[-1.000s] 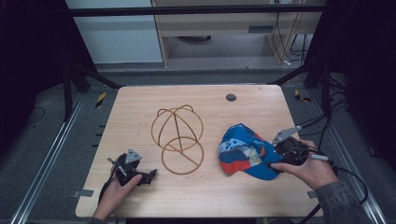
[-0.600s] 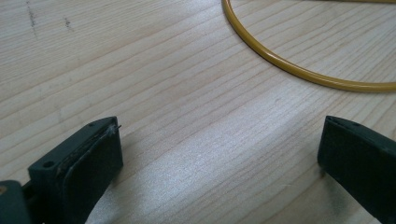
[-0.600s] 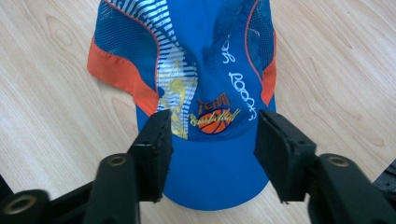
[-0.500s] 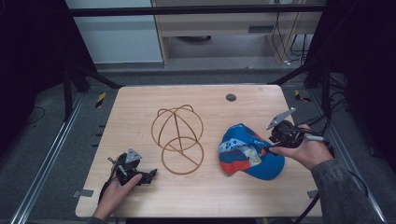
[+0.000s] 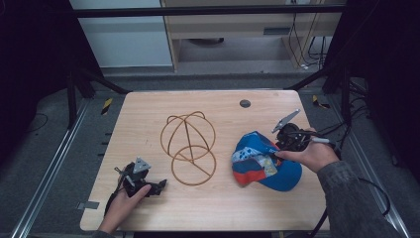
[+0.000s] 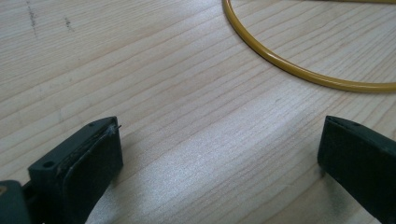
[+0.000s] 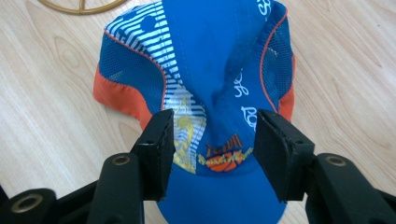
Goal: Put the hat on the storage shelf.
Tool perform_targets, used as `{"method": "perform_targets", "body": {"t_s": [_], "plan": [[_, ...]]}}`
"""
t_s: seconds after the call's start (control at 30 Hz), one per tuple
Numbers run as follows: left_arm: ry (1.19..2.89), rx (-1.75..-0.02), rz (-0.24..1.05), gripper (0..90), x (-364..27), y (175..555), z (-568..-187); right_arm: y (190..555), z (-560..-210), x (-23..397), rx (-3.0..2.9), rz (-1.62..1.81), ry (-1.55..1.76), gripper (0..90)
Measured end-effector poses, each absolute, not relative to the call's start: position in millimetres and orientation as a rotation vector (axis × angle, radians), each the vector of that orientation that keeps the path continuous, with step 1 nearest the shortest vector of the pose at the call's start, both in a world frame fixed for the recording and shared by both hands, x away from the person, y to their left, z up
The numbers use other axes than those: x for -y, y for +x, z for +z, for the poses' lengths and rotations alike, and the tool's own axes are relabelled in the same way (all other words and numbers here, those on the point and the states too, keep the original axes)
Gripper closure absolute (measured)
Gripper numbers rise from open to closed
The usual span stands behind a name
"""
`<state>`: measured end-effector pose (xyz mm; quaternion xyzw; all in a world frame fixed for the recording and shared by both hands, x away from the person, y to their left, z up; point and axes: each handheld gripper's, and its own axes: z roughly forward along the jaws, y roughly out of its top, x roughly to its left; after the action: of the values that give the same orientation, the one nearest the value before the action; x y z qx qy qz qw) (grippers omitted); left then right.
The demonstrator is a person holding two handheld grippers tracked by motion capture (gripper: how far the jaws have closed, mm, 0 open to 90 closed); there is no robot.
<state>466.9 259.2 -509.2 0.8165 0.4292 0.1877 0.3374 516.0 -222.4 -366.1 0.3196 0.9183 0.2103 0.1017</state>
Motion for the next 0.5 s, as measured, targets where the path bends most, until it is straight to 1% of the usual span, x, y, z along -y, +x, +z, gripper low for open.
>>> {"method": "perform_targets", "body": {"t_s": [0.1,0.33,0.37,0.4,0.5], "plan": [[2.128,-1.118,0.489,0.0,-259,467,-509,521,-373,220,-2.718,0.637,0.967,50.9],[2.129,-1.117,0.491,0.0,-259,467,-509,529,-392,218,-2.735,0.65,1.001,54.1],[2.129,-1.117,0.491,0.0,-259,467,-509,530,-393,217,-2.737,0.649,0.998,55.6],[2.13,-1.117,0.49,0.0,-259,467,-509,530,-393,217,-2.721,0.65,0.993,59.2],[2.13,-1.117,0.489,0.0,-259,467,-509,531,-394,216,-2.725,0.667,0.999,60.9]]}}
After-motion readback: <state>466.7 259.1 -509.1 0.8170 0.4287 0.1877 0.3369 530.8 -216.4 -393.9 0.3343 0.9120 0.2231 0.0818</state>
